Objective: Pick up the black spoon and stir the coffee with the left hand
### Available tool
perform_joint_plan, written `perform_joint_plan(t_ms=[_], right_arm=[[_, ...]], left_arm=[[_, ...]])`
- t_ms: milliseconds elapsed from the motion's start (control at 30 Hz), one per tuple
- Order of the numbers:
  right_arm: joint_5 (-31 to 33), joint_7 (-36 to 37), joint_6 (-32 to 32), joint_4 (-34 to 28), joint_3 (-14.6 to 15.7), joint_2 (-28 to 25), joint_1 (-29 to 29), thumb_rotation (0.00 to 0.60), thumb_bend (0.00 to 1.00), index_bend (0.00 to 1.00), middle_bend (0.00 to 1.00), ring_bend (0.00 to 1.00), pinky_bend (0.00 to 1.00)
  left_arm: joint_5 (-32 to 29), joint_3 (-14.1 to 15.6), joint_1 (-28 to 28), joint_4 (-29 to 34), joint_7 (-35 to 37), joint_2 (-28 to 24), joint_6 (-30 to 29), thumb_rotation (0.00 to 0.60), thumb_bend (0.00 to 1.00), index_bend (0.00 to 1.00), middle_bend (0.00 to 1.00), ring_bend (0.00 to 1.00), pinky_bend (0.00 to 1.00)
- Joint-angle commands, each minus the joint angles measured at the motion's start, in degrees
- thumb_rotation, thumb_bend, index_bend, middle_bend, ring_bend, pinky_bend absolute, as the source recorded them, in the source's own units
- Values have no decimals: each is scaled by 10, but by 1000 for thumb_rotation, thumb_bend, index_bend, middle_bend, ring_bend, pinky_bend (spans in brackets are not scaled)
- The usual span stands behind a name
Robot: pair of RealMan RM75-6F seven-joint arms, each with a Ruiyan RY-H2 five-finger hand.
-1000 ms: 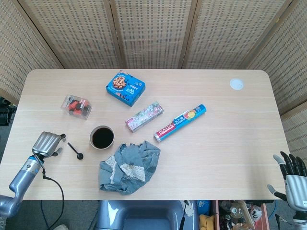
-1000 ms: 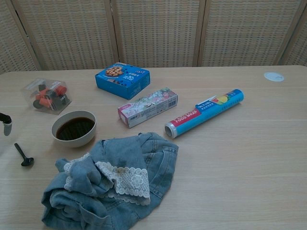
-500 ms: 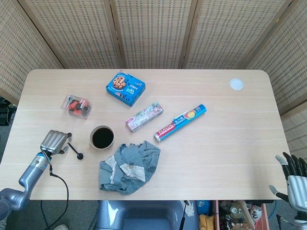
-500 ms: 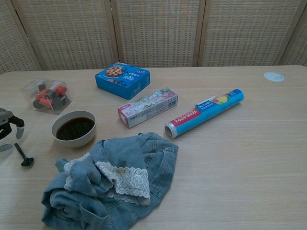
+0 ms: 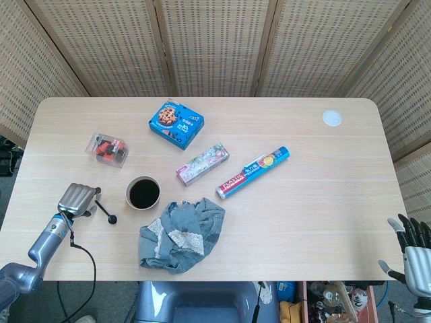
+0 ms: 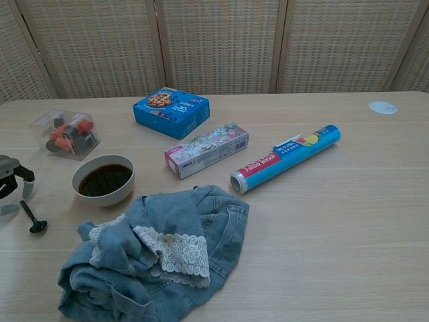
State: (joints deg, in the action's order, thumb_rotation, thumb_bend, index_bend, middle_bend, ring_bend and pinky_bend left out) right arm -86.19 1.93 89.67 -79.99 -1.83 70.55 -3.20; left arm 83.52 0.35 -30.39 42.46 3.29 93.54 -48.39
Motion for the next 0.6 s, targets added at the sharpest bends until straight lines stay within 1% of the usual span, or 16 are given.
perform_joint_plan(t_ms=[33,600], right_arm=[[0,0,0,-1,0,0,0,600,212,171,159,0,0],[5,-1,-1,-1,-2,-2,-3,600,213,172,159,0,0]], left_arm=[[0,1,-1,-2,1,2,1,600,352,489,815,710,723],[-8,1,-7,-14,-2,12,13,600,351,497,815,710,723]])
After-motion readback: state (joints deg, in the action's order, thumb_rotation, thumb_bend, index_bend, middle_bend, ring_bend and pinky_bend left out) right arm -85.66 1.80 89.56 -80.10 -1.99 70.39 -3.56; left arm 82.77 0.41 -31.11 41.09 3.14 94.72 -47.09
